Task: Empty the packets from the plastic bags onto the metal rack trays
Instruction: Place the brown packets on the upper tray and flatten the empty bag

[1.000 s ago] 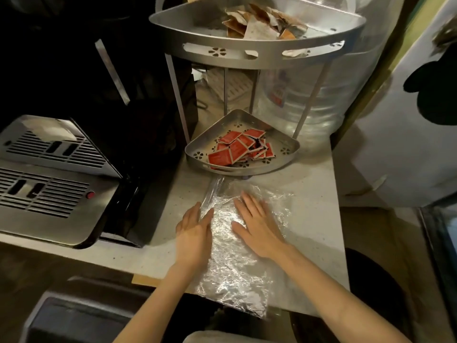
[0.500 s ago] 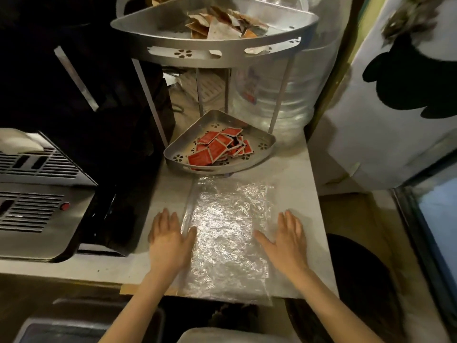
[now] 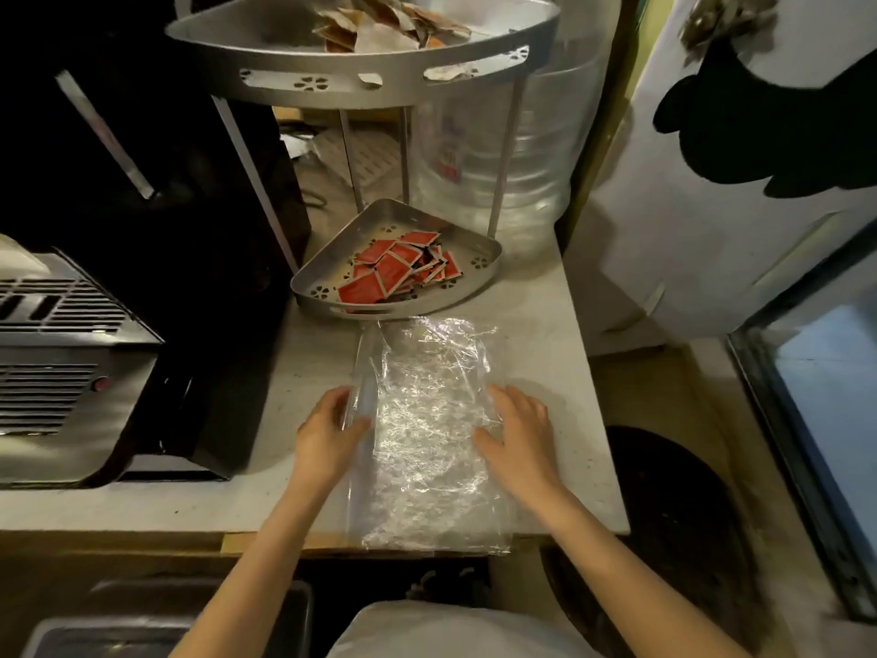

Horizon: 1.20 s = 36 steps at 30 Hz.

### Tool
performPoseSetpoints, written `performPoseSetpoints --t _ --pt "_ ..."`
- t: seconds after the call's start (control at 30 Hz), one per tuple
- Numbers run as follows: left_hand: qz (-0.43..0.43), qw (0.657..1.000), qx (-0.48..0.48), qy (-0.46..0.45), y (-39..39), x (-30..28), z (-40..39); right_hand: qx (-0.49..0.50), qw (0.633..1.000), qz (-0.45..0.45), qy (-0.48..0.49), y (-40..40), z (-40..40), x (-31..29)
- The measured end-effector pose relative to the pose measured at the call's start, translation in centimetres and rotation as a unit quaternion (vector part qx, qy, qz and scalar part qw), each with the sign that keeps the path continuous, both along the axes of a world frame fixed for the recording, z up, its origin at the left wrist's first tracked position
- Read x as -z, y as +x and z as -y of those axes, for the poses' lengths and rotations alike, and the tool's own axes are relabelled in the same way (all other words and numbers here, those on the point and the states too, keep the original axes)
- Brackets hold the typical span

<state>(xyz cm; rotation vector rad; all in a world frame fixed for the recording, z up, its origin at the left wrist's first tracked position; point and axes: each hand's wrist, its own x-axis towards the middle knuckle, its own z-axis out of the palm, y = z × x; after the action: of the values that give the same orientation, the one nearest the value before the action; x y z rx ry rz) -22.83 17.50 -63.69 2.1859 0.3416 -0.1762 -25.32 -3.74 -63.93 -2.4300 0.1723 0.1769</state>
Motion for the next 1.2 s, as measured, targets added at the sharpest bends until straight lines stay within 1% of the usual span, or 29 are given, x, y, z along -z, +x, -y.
performPoseSetpoints --t 0.03,0.07,0.13,0.2,0.23,0.3,0.33,0.37,0.4,0.5,0.63,0.73,0.8,0.9,1.07,1.2 --pt "-0.018 0.999 -0.014 -0.039 0.1 -0.4 -0.2 0.010 0.999 0.001 0.039 0.1 0.0 -0.2" --pt "-0.036 0.996 -0.025 -0.081 0.2 -0.9 -0.3 0.025 0.995 -0.010 0.099 0.1 -0.1 -0.6" --pt "-0.080 0.979 -0.036 -0.182 0.0 -1.7 -0.6 0.065 0.970 -0.043 0.231 0.2 -0.3 -1.2" --pt "-0.120 0.960 -0.042 -0.250 -0.2 -2.0 -0.9 0.113 0.942 -0.080 0.305 0.4 -0.3 -1.5" --pt "-0.135 0.948 -0.048 -0.286 -0.3 -2.1 -1.0 0.139 0.922 -0.100 0.348 0.6 -0.2 -1.5" --pt "-0.163 0.914 -0.055 -0.367 -0.5 -2.3 -1.3 0.189 0.866 -0.140 0.442 0.9 0.1 -1.8" --pt "-0.171 0.899 -0.061 -0.400 -0.5 -2.3 -1.5 0.202 0.846 -0.147 0.470 1.0 0.3 -1.9" --pt "-0.169 0.887 -0.061 -0.426 -0.5 -2.4 -1.4 0.212 0.839 -0.147 0.479 1.1 0.5 -2.0" --pt "-0.160 0.882 -0.059 -0.440 -0.5 -2.6 -1.3 0.215 0.841 -0.138 0.478 1.2 0.8 -2.2" --pt "-0.110 0.894 -0.057 -0.430 -0.3 -3.5 -0.8 0.197 0.848 -0.087 0.484 1.6 1.4 -3.0" --pt "-0.056 0.905 -0.048 -0.419 0.3 -4.4 -0.9 0.171 0.836 -0.047 0.520 2.6 2.4 -4.3" --pt "-0.021 0.924 -0.015 -0.382 0.4 -5.5 -0.6 0.145 0.857 -0.026 0.494 3.3 2.8 -4.9" --pt "-0.004 0.926 -0.008 -0.378 0.5 -6.2 -0.3 0.137 0.867 -0.016 0.480 3.6 2.9 -5.5" --pt "-0.004 0.919 -0.013 -0.394 0.9 -6.9 0.0 0.121 0.866 -0.021 0.485 3.9 3.1 -5.8" --pt "-0.007 0.927 -0.052 -0.370 1.4 -6.5 -0.2 0.117 0.846 -0.045 0.519 4.4 3.5 -6.1" --pt "-0.016 0.927 -0.059 -0.371 1.7 -6.5 -0.2 0.088 0.863 -0.032 0.497 4.6 4.0 -6.3"
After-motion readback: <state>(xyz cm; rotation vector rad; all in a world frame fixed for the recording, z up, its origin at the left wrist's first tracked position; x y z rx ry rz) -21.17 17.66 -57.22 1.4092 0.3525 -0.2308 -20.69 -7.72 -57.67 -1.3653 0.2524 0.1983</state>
